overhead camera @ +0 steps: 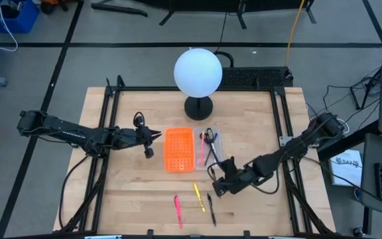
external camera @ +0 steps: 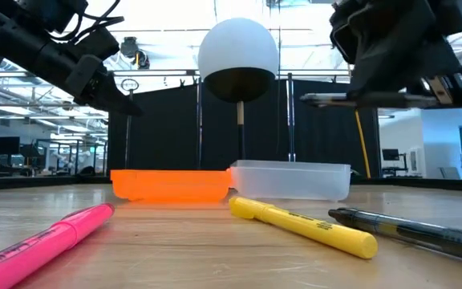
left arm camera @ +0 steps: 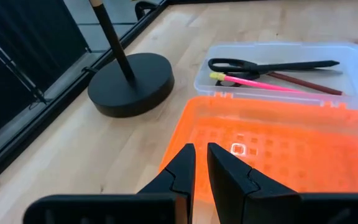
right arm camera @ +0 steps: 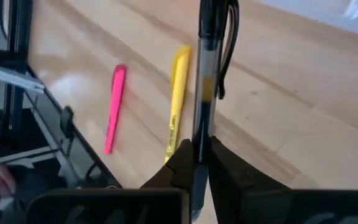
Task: Pick & place school supplies into a supply box
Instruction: Put the right black pen into the pencil box
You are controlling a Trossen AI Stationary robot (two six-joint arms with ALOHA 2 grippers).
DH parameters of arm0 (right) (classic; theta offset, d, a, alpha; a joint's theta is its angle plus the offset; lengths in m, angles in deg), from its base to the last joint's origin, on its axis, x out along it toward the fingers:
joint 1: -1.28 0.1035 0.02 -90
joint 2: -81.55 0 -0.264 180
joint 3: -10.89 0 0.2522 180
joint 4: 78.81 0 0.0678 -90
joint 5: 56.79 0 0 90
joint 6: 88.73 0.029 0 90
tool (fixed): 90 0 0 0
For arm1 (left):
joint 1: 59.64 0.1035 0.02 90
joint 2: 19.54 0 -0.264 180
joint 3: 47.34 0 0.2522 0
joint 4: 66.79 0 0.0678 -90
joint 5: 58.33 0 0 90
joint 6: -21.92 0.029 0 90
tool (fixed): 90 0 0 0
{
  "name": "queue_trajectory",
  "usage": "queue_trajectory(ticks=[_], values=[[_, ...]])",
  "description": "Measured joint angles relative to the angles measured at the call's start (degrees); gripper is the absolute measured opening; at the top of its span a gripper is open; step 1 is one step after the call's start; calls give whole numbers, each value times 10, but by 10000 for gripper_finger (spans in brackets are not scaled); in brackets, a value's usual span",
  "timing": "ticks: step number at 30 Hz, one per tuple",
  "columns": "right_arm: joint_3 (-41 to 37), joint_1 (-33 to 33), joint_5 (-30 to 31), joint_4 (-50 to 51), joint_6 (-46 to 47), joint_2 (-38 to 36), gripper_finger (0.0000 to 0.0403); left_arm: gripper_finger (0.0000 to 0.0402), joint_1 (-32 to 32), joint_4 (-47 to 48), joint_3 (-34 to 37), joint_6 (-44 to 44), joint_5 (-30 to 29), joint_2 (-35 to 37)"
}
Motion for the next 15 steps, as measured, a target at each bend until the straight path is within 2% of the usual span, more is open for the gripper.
queue_trajectory(ticks=[4, 7, 12, 15], values=[[0, -46, -3, 13, -4, -15, 19, 51, 0, 0, 0, -2, 0, 0], [1, -99, -8, 11, -39, -19, 19, 51, 0, 1, 0, -7, 0, 0], [1, -198, -51, 20, -127, -14, 19, 51, 0, 5, 0, -7, -1, 0], [1, -237, -51, 43, -165, -13, 19, 51, 0, 8, 0, -5, -2, 0]])
